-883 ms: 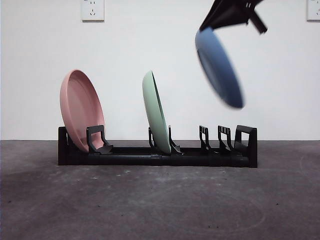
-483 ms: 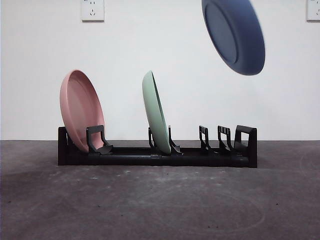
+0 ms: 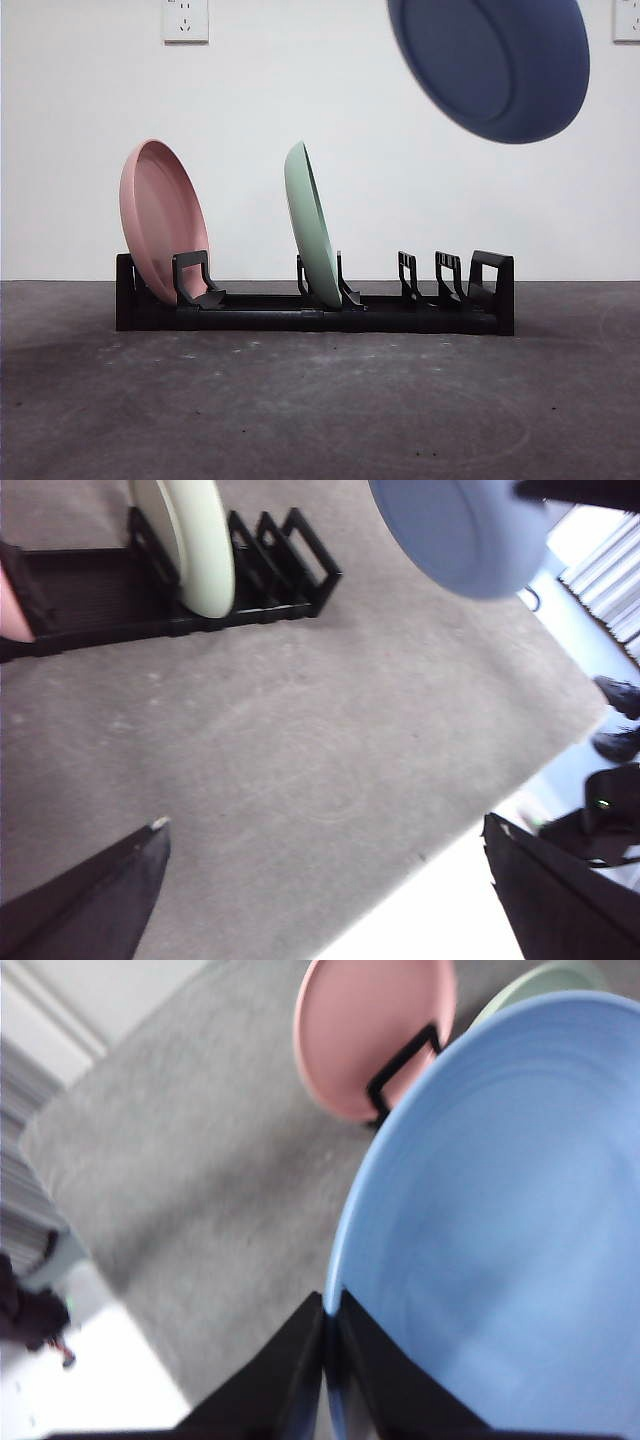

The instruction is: Place the plate

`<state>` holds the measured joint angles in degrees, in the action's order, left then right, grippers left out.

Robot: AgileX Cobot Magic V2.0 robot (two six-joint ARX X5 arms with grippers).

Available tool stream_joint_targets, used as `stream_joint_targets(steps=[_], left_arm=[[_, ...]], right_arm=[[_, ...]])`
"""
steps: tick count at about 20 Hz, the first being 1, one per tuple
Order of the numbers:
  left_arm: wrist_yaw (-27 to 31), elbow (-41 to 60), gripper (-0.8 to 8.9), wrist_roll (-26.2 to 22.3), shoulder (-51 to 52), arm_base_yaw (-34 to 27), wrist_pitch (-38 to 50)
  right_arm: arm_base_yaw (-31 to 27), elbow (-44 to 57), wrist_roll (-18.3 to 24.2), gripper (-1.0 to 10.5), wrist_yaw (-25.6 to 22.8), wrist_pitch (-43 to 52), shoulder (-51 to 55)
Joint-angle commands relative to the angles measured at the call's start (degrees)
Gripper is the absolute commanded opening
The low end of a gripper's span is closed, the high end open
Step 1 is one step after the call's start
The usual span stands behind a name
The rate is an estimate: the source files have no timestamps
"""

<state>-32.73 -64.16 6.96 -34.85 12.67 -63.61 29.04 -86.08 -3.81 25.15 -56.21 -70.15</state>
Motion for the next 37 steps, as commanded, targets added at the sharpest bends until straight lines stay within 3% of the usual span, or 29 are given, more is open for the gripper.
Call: stream_joint_targets(steps=[1, 10, 13, 17, 20, 23, 31, 37], left_arm=[[1.44, -1.03, 4.98, -0.94, -0.37, 0.20, 0.98], [3.39, -1.03, 4.98, -0.96, -0.76, 0.20, 2.12], [4.13, -1.03, 4.98, -0.96, -0.87, 0.20, 2.32], [4.26, -1.03, 4.98, -0.94, -1.18, 0.20, 3.39], [4.26, -1.03, 4.98, -0.94, -1.53, 0.20, 3.63], [4.26, -1.03, 4.98, -0.94, -1.81, 0.20, 3.65], [4.26, -1.03, 4.98, -0.94, -1.90, 0.20, 3.61], [4.24, -1.03, 4.98, -0.94, -1.90, 0.20, 3.61]], right_arm=[[3.89, -0.70, 2.34, 0.1, -4.31, -1.40, 0.17], [20.26, 1.70, 1.70, 0.1, -13.40, -6.27, 0.96], [26.58, 5.99, -0.31, 0.1, -19.54, -5.92, 0.96], [33.24, 17.53, -4.63, 0.1, -22.27, 2.60, 0.92], [38.01, 25.27, -5.88, 0.1, -28.33, 10.25, -0.28], [40.92, 28.26, -5.86, 0.1, -32.72, 13.07, -3.06], [42.34, 29.07, -5.86, 0.1, -33.33, 18.27, -14.47], [43.82, 29.07, -5.84, 0.1, -40.26, 21.03, -19.19]])
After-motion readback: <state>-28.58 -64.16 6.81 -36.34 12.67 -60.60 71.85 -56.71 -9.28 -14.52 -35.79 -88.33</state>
